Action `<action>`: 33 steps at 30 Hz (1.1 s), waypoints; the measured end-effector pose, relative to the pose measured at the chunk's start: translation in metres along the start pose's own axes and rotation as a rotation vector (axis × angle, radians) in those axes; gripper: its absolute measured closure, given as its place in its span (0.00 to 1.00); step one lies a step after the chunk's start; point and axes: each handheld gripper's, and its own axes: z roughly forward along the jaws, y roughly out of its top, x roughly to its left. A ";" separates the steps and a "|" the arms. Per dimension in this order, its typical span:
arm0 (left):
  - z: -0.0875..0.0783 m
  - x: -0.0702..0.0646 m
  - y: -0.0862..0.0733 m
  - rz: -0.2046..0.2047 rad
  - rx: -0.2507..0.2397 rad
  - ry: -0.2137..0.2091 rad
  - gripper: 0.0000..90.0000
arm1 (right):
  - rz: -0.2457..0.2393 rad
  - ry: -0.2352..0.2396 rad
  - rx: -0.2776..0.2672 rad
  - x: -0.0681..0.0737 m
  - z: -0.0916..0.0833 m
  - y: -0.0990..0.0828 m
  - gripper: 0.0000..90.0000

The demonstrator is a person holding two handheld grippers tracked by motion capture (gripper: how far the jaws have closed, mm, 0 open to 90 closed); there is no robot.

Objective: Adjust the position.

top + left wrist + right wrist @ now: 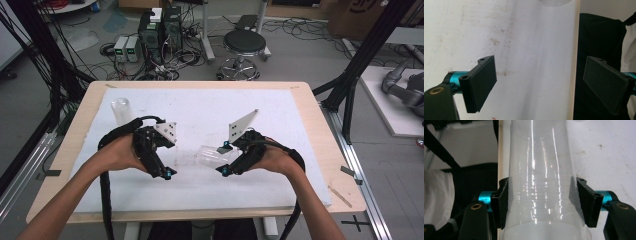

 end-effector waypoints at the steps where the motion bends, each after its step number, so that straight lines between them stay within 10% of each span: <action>1: 0.000 0.000 0.000 0.002 0.003 0.001 0.13 | -0.003 0.000 0.021 0.000 0.000 0.003 0.41; 17: 0.033 -0.008 0.044 0.066 -0.056 -0.072 0.15 | -0.033 0.015 0.137 0.004 0.006 0.026 0.41; 33: 0.038 -0.007 0.050 0.079 -0.077 -0.095 0.34 | -0.043 0.020 0.144 0.004 0.009 0.027 0.41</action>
